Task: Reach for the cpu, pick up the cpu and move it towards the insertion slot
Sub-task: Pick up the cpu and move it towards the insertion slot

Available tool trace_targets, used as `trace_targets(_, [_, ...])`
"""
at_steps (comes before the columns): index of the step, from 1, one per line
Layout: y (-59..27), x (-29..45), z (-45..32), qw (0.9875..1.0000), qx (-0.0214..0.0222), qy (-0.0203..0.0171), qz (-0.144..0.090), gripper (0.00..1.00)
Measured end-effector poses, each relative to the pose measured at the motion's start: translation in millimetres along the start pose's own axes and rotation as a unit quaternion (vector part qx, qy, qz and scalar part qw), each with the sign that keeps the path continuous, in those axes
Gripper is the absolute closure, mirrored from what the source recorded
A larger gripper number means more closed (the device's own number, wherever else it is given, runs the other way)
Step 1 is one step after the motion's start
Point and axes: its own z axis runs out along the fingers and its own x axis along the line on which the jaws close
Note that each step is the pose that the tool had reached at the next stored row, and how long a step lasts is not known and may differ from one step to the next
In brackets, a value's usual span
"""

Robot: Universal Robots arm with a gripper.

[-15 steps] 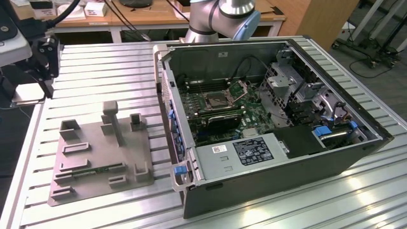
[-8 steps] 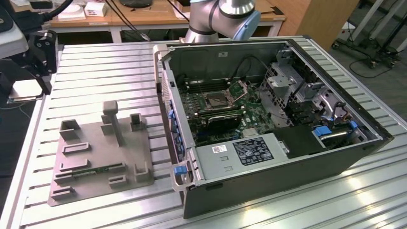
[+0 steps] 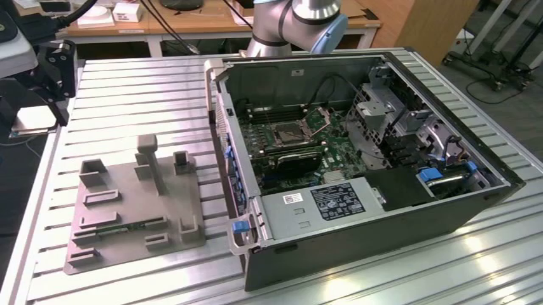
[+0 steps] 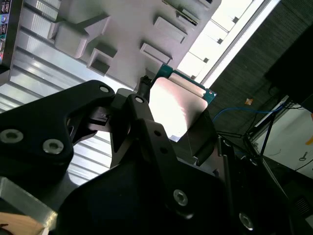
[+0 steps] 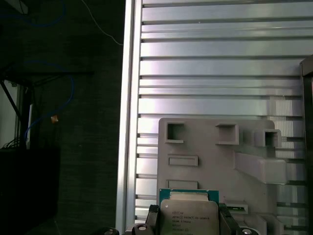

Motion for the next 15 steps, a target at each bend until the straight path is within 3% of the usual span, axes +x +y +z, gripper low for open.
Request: trace_targets(15, [-0.2,-11.3,0.0,1.0,0.0,0.0,0.0,0.45])
